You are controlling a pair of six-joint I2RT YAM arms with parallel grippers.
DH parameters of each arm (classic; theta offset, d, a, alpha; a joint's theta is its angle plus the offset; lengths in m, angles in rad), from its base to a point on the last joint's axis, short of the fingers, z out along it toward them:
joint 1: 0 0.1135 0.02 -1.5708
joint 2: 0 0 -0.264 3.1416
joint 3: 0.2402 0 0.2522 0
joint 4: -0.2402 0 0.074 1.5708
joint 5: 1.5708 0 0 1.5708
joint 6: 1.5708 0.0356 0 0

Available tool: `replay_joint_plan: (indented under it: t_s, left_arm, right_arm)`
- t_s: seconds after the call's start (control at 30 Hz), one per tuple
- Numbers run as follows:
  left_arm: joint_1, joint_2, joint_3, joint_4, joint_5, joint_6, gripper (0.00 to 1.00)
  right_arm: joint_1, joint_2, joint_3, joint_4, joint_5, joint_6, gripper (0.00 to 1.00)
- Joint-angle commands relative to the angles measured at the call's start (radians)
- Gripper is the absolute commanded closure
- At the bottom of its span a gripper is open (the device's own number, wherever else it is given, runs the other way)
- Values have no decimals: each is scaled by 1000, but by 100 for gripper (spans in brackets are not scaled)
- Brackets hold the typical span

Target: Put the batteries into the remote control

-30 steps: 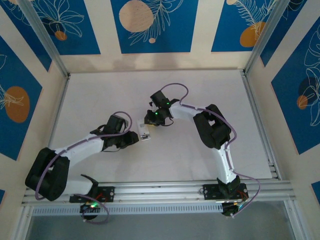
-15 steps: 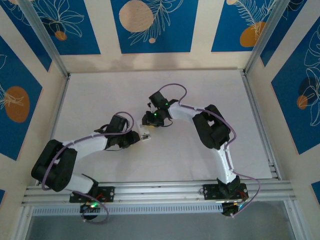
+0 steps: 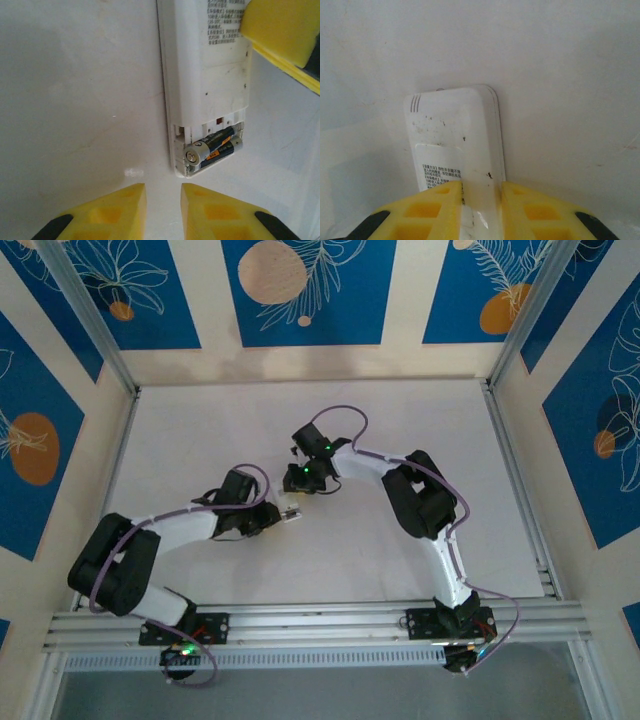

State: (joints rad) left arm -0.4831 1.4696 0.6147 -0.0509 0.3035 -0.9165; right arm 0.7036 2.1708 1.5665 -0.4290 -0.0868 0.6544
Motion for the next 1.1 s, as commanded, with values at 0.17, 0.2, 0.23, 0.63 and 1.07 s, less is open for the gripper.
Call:
replay_joint_plan:
  t_s: [0.17,0.2,0.23,0.63,1.07]
  left_arm:
    - [-8,40,-6,88,63,-45,82]
    - [-8,43,-6,96,66,-49,83]
    - [-7,44,-6,98,65,-51,84]
    - [-8,73,25,77,35,-63,87]
    - [-8,44,18,141,74,-66,87]
  right_arm:
    - [27,40,-13,-68,41,-4,74]
    - [27,40,-11,-67,40,-5,74]
    - [27,40,-10,-68,40,-6,74]
    - [23,35,-12,-73,33,-9,74]
    - [21,38,-7,-73,29,-10,74]
